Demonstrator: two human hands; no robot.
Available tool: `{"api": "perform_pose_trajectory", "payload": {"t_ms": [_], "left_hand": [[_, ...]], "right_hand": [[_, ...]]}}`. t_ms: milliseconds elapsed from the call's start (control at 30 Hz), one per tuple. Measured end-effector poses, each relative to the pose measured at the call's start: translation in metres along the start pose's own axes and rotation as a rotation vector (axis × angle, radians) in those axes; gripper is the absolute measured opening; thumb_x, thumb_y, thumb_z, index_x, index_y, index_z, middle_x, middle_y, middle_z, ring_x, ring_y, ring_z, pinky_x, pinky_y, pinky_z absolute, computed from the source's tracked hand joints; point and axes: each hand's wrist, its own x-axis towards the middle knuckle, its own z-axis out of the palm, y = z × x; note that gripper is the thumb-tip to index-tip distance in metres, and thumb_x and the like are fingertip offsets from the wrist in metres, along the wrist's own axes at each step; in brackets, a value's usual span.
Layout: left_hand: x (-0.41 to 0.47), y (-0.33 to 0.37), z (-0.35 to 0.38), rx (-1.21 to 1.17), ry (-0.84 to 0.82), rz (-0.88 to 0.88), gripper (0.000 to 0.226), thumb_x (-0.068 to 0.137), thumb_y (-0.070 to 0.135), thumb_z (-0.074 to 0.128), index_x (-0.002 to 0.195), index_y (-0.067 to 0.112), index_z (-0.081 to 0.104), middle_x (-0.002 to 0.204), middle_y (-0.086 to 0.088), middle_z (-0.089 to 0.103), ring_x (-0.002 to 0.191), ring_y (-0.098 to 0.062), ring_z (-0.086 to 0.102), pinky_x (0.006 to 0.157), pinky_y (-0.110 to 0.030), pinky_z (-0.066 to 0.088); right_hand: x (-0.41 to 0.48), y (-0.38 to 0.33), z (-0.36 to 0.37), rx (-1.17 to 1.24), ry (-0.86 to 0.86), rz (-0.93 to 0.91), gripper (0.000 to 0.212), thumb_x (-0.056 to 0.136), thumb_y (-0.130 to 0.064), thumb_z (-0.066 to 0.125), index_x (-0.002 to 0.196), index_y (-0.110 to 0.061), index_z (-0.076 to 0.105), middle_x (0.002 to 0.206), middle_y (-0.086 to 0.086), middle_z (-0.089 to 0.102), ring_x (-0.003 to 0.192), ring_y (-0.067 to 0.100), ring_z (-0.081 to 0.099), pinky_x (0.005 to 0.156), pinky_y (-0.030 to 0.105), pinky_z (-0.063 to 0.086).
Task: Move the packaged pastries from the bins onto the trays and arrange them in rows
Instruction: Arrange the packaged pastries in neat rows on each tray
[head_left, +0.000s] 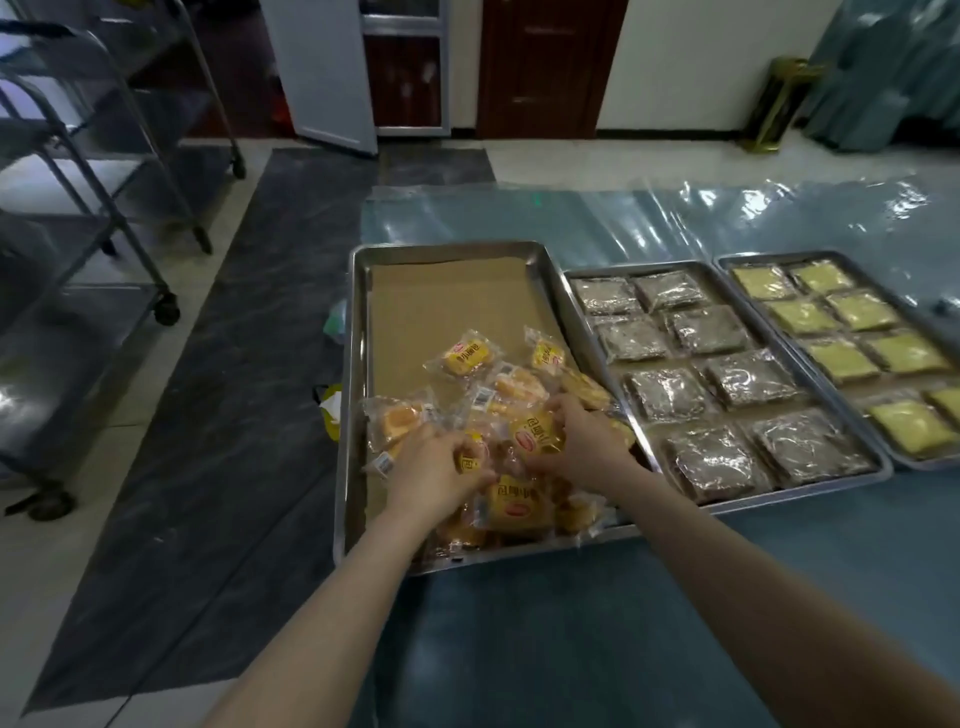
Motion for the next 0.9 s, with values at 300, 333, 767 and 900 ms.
{"api": "perform_pose_trajectory", "payload": {"t_ms": [300, 333, 767, 900], "left_hand": [[0.041, -0.005, -0.02, -0.442, 0.158, -0.113, 0.009, 0.089, 0.031, 0.058, 0.085, 0.024, 0.055, 0.084, 0.005, 0.061, 0.078, -0.011, 0.06, 0.065, -0.025, 0.047], [0.05, -0.006, -0.025, -0.464, 0.19, -0.127, 0.009, 0.089, 0.03, 0.058, 0.087, 0.022, 0.055, 0.085, 0.005, 0.062, 0.078, -0.011, 0.06, 0.065, -0.025, 0.047], [0.223, -0.068, -0.049, -0.507, 0.496, -0.244, 0.034, 0.086, 0.013, 0.062, 0.112, 0.029, 0.047, 0.09, 0.011, 0.058, 0.08, -0.008, 0.06, 0.065, -0.025, 0.047], [0.273, -0.08, -0.047, -0.519, 0.565, -0.217, 0.034, 0.09, 0.011, 0.056, 0.117, 0.029, 0.046, 0.099, 0.009, 0.055, 0.083, 0.0, 0.055, 0.068, -0.02, 0.046]], "right_hand": [[0.046, -0.015, -0.015, 0.564, 0.236, -0.08, 0.061, 0.068, -0.031, 0.084, 0.115, -0.04, 0.045, 0.102, -0.017, 0.06, 0.083, 0.001, 0.065, 0.063, 0.017, 0.052], [0.055, -0.015, -0.018, 0.591, 0.244, -0.063, 0.062, 0.069, -0.03, 0.084, 0.117, -0.038, 0.046, 0.103, -0.016, 0.06, 0.081, -0.002, 0.065, 0.062, 0.017, 0.053], [0.244, -0.014, -0.011, 0.593, 0.206, 0.062, 0.064, 0.078, -0.035, 0.076, 0.133, -0.03, 0.043, 0.113, -0.01, 0.058, 0.091, 0.002, 0.057, 0.058, 0.007, 0.04], [0.305, -0.016, 0.003, 0.575, 0.204, 0.035, 0.065, 0.082, -0.037, 0.071, 0.137, -0.027, 0.039, 0.121, -0.007, 0.058, 0.104, 0.009, 0.057, 0.069, 0.014, 0.045]]}}
